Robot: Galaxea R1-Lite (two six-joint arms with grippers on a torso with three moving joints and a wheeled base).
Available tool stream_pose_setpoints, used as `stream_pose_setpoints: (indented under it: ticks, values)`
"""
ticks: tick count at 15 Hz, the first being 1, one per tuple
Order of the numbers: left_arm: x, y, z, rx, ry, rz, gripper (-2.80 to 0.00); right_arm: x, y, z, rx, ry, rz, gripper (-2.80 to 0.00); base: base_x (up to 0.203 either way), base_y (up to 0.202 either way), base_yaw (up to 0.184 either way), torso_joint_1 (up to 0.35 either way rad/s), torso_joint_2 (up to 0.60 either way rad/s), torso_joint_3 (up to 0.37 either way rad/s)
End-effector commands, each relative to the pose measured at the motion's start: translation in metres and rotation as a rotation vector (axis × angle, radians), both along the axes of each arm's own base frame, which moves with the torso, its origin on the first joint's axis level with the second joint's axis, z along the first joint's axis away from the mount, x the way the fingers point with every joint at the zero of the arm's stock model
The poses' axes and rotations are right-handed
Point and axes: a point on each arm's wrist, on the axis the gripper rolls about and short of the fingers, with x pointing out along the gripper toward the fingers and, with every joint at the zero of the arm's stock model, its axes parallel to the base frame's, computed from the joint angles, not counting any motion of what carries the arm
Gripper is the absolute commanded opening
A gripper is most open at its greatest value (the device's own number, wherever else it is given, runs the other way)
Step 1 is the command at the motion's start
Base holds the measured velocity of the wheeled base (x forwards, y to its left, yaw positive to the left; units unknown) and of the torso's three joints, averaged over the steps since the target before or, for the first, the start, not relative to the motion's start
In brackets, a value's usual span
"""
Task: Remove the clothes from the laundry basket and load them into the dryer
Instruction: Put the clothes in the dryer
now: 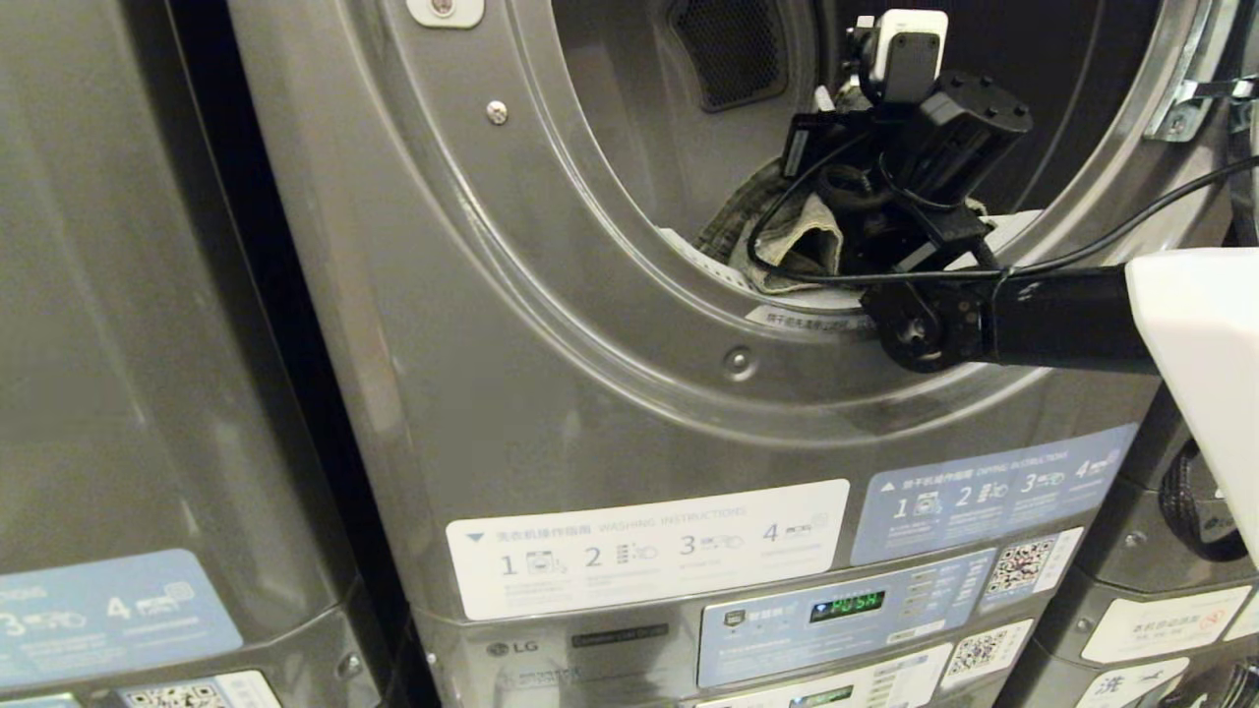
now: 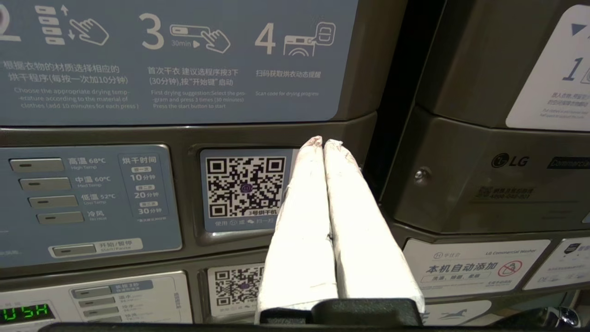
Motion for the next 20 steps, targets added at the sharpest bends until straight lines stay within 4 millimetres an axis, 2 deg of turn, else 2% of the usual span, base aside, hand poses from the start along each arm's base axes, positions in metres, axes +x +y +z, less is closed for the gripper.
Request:
stream_pose_setpoints:
  ticks: [1,3,6,9,12,15,17,20]
  values:
    - [0.001,0.0,-0.004,-0.002,0.014,0.0,-2.8,0.0,0.0,0.0,0.004,-0.007,-0.004,0.0,0.0,0.0,0.0,0.0,0.0,0.0]
    - [0.001,0.0,-0.004,-0.002,0.012,0.0,-2.8,-0.006,-0.004,0.008,0.026,-0.06,-0.008,0.0,0.0,0.0,0.0,0.0,0.0,0.0]
    - [0.001,0.0,-0.004,-0.002,0.012,0.0,-2.8,-0.024,-0.011,0.034,0.064,-0.097,0.004,0.0,0.0,0.0,0.0,0.0,0.0,0.0]
    - [0.001,0.0,-0.004,-0.002,0.013,0.0,-2.8,-0.05,-0.012,0.059,0.204,0.009,0.131,0.0,0.0,0.0,0.0,0.0,0.0,0.0]
    - [0.001,0.0,-0.004,-0.002,0.014,0.0,-2.8,-0.089,-0.016,0.077,0.329,0.227,0.251,0.0,0.0,0.0,0.0,0.0,0.0,0.0]
    - [0.001,0.0,-0.004,-0.002,0.013,0.0,-2.8,-0.138,-0.016,0.088,0.429,0.425,0.362,0.0,0.0,0.0,0.0,0.0,0.0,0.0]
    - [0.001,0.0,-0.004,-0.002,0.014,0.0,-2.8,-0.167,-0.024,0.092,0.481,0.535,0.445,0.0,0.0,0.0,0.0,0.0,0.0,0.0]
    - [0.001,0.0,-0.004,-0.002,0.012,0.0,-2.8,-0.202,-0.04,0.098,0.555,0.68,0.667,0.0,0.0,0.0,0.0,0.0,0.0,0.0]
